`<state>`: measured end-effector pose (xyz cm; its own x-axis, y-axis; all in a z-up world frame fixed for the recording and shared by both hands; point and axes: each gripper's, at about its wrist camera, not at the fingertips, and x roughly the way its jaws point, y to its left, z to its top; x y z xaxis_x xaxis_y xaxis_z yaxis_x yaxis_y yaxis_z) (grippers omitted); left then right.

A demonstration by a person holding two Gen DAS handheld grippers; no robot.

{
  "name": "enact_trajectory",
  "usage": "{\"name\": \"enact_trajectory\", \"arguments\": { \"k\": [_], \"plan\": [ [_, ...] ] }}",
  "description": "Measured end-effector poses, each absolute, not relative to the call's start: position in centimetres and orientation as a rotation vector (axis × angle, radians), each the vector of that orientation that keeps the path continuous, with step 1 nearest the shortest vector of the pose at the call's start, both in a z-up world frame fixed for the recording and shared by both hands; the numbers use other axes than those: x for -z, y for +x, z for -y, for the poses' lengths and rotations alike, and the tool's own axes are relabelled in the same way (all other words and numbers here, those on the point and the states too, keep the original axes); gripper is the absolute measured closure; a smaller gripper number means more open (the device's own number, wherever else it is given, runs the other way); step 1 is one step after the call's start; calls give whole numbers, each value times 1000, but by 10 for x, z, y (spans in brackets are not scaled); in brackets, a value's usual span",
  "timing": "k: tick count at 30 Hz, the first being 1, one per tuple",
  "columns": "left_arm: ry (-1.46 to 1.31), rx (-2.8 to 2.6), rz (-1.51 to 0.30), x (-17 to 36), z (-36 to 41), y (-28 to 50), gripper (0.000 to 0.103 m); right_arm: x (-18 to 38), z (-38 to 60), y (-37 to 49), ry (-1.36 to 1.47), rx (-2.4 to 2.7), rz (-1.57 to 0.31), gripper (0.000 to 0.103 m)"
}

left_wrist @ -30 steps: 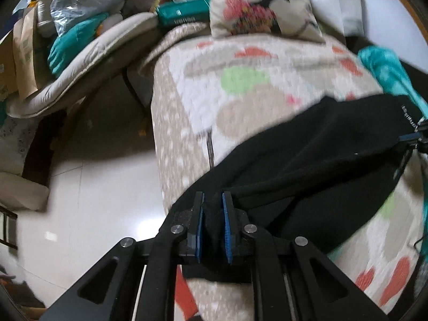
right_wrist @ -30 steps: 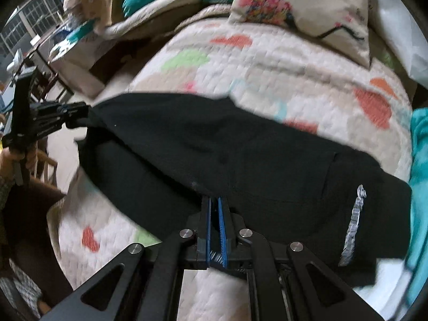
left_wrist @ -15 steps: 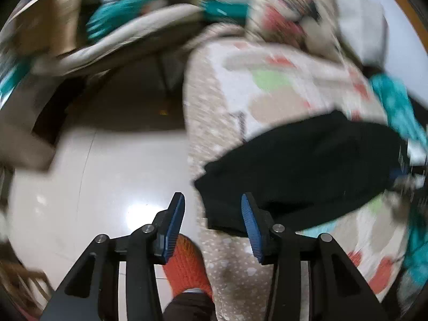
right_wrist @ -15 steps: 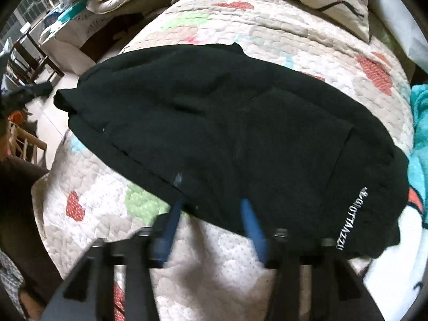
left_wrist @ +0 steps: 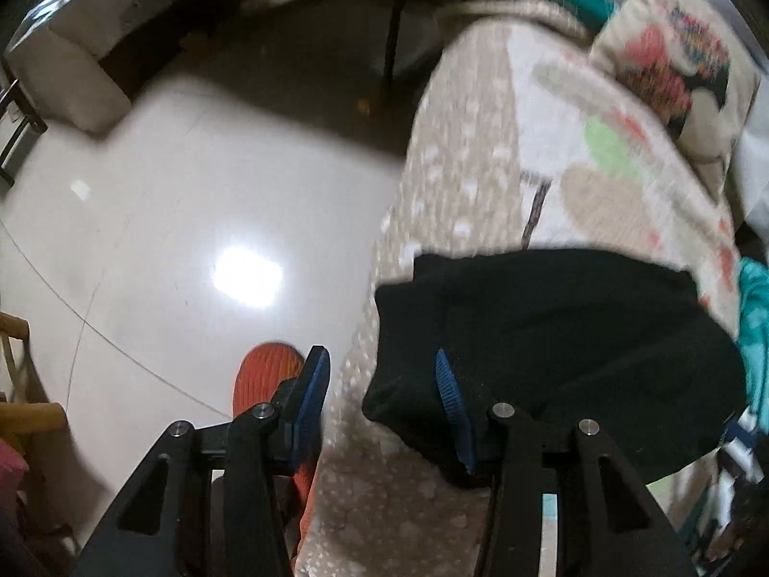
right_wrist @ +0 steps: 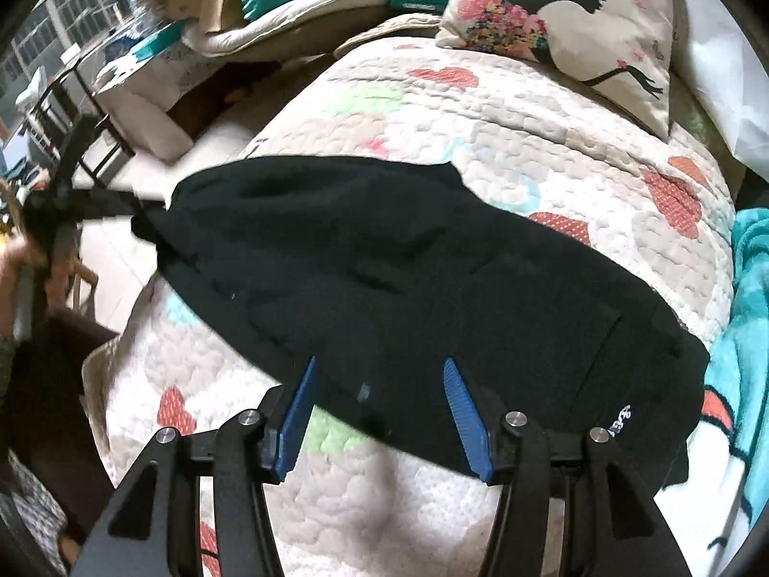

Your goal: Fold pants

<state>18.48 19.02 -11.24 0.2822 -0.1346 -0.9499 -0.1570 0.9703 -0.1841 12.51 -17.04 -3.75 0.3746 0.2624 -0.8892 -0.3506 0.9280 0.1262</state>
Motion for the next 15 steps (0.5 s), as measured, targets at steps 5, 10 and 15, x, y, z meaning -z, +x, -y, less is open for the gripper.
{"name": "enact_trajectory", "arguments": {
  "k": [5,10,15],
  "plan": [
    [-130,-28,-1298,117,-173,203,96,44,176,141,-62,-351,-1111,44],
    [280,-324,-1140,104,-153,213,98,48,205,152,4,-235,-1111,44],
    [-60,-111,-1101,74,-157,201,98,38,216,168,52,-236,-1087,44]
  ]
}}
